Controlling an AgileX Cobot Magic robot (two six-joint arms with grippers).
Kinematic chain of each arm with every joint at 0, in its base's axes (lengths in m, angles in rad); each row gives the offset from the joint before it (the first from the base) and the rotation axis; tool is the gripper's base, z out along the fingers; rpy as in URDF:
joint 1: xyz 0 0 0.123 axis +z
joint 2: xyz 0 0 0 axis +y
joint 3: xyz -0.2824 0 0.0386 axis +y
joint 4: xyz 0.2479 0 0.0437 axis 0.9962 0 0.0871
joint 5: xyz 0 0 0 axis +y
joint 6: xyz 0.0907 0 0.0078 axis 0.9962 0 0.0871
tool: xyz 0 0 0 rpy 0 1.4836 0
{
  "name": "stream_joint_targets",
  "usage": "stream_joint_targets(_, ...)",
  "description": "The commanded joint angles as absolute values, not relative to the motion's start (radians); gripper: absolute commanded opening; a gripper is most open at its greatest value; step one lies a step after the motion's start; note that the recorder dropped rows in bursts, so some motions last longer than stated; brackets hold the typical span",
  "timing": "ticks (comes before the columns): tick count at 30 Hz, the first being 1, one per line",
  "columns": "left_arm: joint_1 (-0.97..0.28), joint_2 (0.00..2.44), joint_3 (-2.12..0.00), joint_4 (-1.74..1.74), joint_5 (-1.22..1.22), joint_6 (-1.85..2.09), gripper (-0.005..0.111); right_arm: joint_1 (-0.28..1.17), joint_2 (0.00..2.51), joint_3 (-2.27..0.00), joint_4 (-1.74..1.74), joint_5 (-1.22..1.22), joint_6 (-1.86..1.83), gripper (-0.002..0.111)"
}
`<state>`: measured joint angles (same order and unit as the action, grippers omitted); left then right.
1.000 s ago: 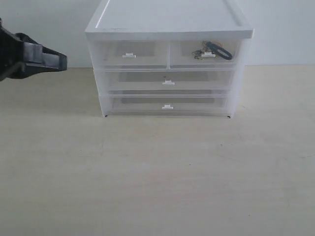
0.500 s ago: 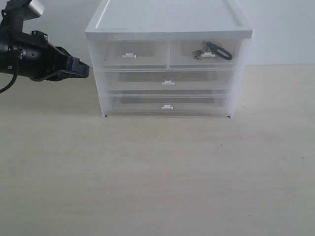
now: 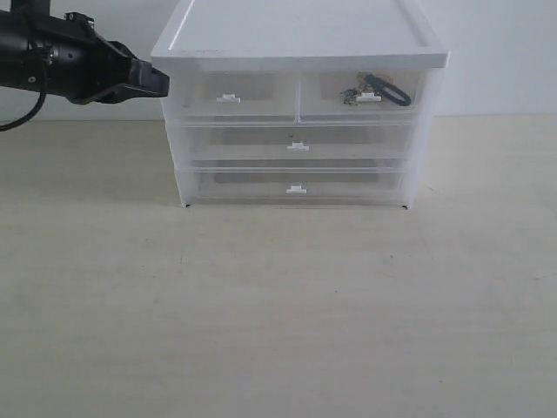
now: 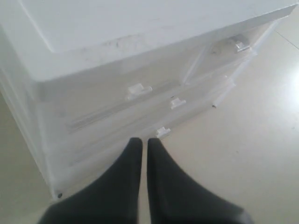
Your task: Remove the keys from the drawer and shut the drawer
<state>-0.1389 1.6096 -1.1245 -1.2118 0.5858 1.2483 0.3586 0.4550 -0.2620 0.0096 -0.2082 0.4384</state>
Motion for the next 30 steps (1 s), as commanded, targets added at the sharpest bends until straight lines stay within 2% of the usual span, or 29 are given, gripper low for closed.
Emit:
stream_joint_targets(1, -0.169, 1.638, -1.141, -1.193, 0.591, 1.307, 0.004, 0.431, 0.743, -0.391, 0.040, -0.189, 0.516, 0.000)
stream_joint_targets(9, -0.172, 1.665, -1.148, -1.186, 0.419, 1.356, 0.004, 0.428, 1.270, -0.643, 0.027, -0.145, 0.619, 0.000)
stream_joint_targets(12, -0.175, 1.705, -1.178, -1.181, 0.483, 1.356, 0.004, 0.422, 1.414, -0.795, -0.033, -0.034, 0.583, 0.000)
stream_joint_targets(14, -0.176, 1.707, -1.187, -1.181, 0.489, 1.356, 0.004, 0.370, 1.469, -0.892, -0.039, 0.093, 0.544, 0.000)
stream_joint_targets(17, -0.176, 1.707, -1.187, -1.181, 0.494, 1.356, 0.004, 0.298, 1.471, -0.931, -0.065, 0.135, 0.412, 0.000)
stream_joint_targets(26, -0.176, 1.707, -1.187, -1.184, 0.497, 1.356, 0.004, 0.359, 1.300, -0.861, -0.113, -0.260, 0.254, 0.000)
stream_joint_targets(30, -0.176, 1.707, -1.187, -1.190, 0.493, 1.395, 0.004, 0.361, 1.300, -0.850, -0.351, -0.156, -0.033, 0.000)
